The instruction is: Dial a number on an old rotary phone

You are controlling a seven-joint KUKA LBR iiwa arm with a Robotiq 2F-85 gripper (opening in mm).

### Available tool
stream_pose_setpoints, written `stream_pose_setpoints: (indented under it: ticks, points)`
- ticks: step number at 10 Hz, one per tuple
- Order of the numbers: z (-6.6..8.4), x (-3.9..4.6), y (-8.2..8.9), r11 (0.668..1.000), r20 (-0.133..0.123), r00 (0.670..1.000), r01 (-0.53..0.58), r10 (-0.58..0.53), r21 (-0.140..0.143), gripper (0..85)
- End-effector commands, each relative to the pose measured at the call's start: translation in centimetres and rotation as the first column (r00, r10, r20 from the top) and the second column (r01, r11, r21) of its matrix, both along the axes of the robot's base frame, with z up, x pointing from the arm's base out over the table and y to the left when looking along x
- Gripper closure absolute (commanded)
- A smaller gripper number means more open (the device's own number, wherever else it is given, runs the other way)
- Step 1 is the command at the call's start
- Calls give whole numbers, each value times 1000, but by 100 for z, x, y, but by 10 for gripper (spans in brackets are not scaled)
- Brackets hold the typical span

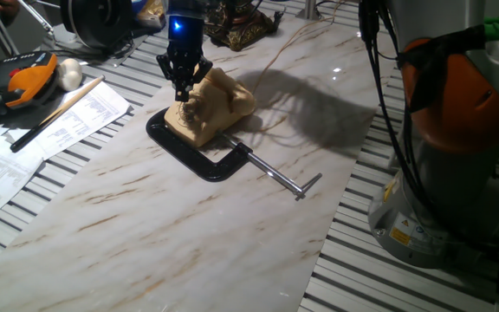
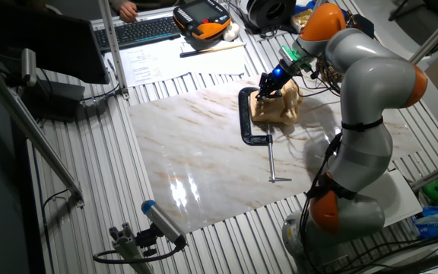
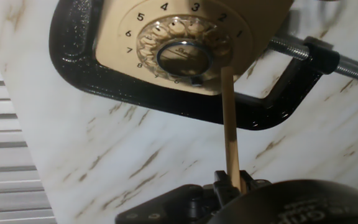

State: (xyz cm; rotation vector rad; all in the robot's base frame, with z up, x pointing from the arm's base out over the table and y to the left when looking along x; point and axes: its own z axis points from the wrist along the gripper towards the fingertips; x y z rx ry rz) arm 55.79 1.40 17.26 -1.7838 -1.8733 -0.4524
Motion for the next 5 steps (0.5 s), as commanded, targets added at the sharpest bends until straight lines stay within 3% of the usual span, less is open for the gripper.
stream_pose_setpoints:
  ticks: [1, 3, 5]
  points:
    - [2, 0, 1, 1000, 0, 1000, 0, 0, -5, 850]
    - [2, 0, 1, 999, 7, 1000, 4, -4, -39, 850]
    - [2, 0, 1, 990, 30, 999, -6, 11, -140, 850]
